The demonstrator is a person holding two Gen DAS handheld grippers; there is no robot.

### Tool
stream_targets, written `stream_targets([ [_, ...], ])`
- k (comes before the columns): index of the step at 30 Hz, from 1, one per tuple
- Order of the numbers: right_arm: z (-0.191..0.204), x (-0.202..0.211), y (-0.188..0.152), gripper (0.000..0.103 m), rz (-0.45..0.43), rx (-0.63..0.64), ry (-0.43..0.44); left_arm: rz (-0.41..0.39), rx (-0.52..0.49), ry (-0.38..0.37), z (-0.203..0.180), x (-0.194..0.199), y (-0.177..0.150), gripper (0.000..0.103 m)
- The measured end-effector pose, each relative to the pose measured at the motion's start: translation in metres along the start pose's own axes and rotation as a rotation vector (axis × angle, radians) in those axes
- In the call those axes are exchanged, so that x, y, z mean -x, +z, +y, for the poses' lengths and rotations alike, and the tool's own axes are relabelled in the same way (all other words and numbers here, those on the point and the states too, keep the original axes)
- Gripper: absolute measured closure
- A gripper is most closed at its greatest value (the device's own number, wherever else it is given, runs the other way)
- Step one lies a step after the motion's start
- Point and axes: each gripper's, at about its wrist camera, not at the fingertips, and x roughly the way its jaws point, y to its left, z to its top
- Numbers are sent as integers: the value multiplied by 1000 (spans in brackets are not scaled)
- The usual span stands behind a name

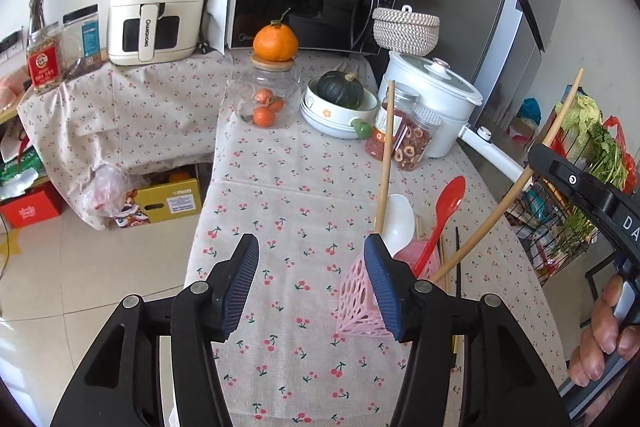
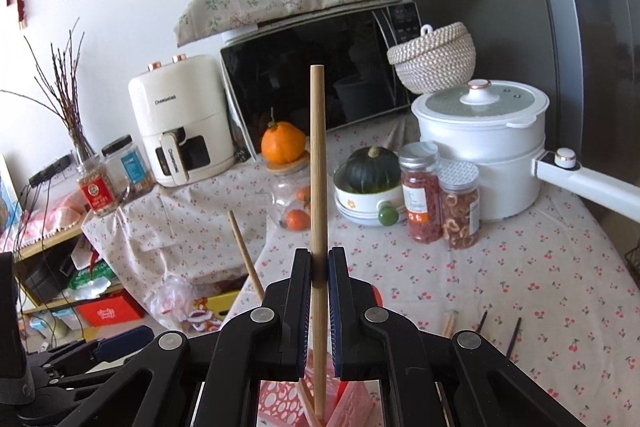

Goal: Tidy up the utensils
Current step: 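Lower the chopsticks into the basket and open both tools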

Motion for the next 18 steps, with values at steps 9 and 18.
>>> stream_targets([
  [9,4,-44,-19,94,143,19,-13,80,3,-5,2,-12,-6,40],
  [18,-18,-16,-10,43,102,-97,59,97,-10,-23,-4,-7,-8,31],
])
